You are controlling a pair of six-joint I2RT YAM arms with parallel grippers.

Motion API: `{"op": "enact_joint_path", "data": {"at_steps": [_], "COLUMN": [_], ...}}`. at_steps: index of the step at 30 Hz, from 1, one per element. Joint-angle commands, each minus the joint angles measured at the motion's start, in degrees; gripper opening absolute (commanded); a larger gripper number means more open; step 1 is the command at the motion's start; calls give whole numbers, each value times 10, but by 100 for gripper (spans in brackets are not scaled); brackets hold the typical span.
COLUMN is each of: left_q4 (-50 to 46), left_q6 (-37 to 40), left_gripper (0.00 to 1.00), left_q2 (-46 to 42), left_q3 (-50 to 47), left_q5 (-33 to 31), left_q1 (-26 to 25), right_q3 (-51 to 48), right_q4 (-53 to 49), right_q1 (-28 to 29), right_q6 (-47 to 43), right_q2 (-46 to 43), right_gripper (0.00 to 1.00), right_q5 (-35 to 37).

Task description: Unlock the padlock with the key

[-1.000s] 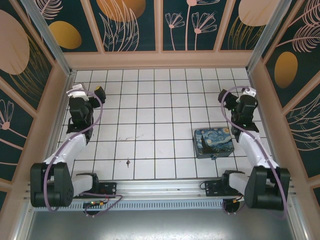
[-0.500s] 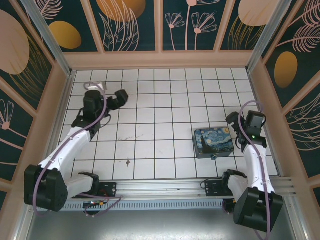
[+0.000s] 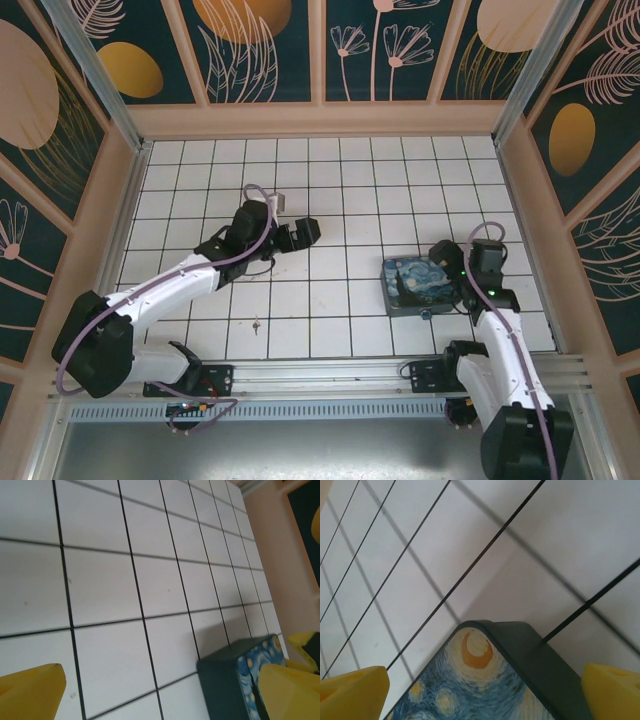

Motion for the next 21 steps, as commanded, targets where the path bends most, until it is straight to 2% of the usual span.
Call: {"op": "enact_joint_path", "data": {"at_steps": [1, 6, 10, 15, 21], "left_q4": [29, 39, 41, 37, 71], "left_q6": [-35, -40, -65, -89, -116], "left_gripper": [98, 98, 98, 99, 98], "left_q2": [1, -10, -32, -78, -62], "left_q3": [-25, -49, -81, -128, -136], "left_q5": [24, 54, 79, 80, 95], "left_q1": [-6, -7, -8, -14, -48], "right_q3": [-26, -38, -11, 5, -11], "right_q4": [41, 119, 132, 112, 112], "right_q1": [79, 206, 289, 315, 321], "right_q6": [104, 206, 229, 219, 222], "right_q2": [-15, 13, 72, 116, 104], "right_gripper": [99, 98, 98, 99, 96], "right_q5": [15, 63, 127, 157, 150]}}
